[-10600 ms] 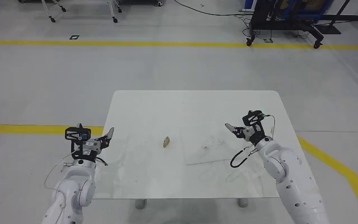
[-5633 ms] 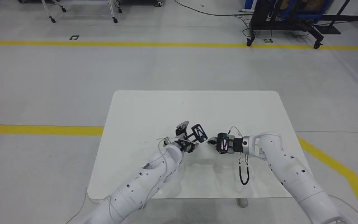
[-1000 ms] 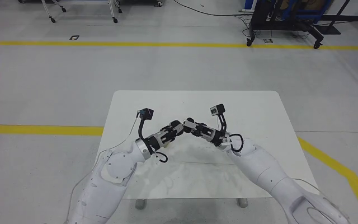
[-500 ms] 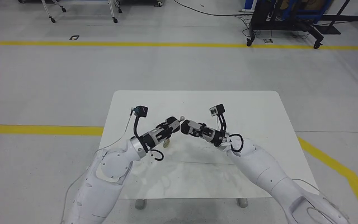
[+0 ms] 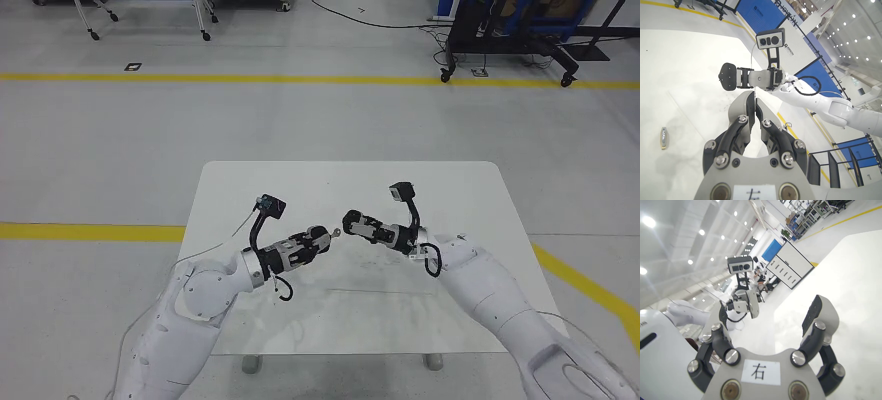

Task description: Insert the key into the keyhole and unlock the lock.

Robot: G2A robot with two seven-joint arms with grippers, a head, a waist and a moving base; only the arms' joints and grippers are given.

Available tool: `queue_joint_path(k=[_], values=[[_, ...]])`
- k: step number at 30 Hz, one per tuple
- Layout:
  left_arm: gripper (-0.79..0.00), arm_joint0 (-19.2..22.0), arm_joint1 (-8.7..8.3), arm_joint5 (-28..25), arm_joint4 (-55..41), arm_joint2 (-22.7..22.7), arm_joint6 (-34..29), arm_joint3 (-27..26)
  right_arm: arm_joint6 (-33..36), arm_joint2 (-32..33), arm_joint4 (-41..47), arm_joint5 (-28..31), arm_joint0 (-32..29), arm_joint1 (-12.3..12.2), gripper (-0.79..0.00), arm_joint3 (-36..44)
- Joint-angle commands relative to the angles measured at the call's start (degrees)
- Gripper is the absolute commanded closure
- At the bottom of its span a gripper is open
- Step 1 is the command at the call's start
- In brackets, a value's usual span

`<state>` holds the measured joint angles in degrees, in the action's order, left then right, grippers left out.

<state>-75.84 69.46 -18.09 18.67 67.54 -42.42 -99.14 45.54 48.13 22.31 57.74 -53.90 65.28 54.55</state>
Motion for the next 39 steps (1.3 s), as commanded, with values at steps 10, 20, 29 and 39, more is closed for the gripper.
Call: queue_joint_path(k=[10,20,29,39], values=[[0.000,0.9,-0.45,-1.9,-2.4,-1.8,-4.6,0.4,3.5,2.1,-5.5,-2.5,-2.5,-3.4,-0.326,7.1],[0.000,1.1,-0.75,-1.2,-1.5,-2.9,-4.2,0.5,3.7,-2.3,-0.1,-2.7,-0.8,-3.7,-0.219,6.6],[0.000,1.0,-1.09,-0.5,-1.0,-2.9,-3.1,0.2,2.3,-5.9,1.5,-1.3,0.2,-5.3,-0.243,7.3],[0.000,1.0,-1.43,-0.2,-1.0,-3.1,-2.5,0.0,0.7,-10.0,2.9,0.3,1.4,-7.2,0.000,8.7]])
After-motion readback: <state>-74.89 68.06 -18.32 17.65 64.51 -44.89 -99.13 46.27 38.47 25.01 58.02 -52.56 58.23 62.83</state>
